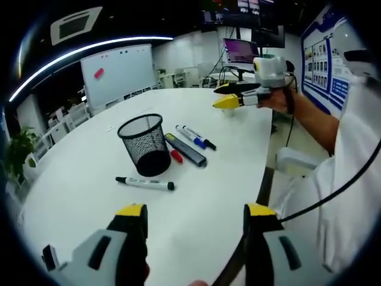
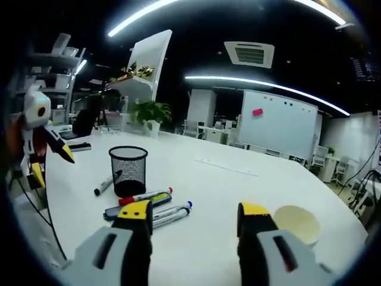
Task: Place the scattered laser pointers and whiteboard markers into the pen holder and stack the scattered paper cups together
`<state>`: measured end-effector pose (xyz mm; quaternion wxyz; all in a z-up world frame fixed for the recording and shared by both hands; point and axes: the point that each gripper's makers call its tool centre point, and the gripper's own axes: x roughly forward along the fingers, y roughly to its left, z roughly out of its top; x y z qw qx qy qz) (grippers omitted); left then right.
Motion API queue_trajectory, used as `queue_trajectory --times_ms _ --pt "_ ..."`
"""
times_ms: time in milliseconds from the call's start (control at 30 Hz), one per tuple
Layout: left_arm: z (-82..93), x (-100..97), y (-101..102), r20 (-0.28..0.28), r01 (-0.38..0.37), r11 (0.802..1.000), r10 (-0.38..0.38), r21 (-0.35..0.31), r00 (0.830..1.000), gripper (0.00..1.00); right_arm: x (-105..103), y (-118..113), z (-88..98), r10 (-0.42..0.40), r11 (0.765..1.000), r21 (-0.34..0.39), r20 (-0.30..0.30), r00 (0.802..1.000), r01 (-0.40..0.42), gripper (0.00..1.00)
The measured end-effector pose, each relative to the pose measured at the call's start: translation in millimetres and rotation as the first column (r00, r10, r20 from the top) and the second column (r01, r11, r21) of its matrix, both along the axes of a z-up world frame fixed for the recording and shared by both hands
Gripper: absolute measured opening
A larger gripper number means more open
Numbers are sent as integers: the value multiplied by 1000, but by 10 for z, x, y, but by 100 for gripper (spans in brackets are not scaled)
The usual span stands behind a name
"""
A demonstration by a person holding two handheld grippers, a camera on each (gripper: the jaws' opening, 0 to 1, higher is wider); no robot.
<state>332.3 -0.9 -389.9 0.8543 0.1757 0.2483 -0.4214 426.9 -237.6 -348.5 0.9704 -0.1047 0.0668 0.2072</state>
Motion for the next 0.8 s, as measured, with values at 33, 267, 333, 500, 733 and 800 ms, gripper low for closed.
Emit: queue_trajectory --times_ms 33,267,333,500,733,800 --pt "1 1 -1 -1 -1 1000 1 -2 1000 66 -4 12 1 3 1000 4 -1 1000 -3 57" --pt "6 -16 -35 1 6 1000 -6 -8 1000 66 -3 14 -44 4 1000 8 -21 1000 -3 55" --pt "-9 -13 -20 -4 1 1000 -1 -3 1000 66 -5 7 -61 2 1000 5 -25 1000 -2 55" --pt "2 -25 -40 -4 4 1000 -4 -11 1000 66 6 -5 -66 4 1000 3 -18 1000 -4 55" --pt "-18 -29 -49 -6 10 1000 -10 -4 1000 66 48 -24 -56 5 1000 1 -17 1000 -5 55" --pt "-11 -31 -53 -5 10 1000 -10 -8 1000 66 54 -13 -77 6 1000 -6 -20 1000 -7 55"
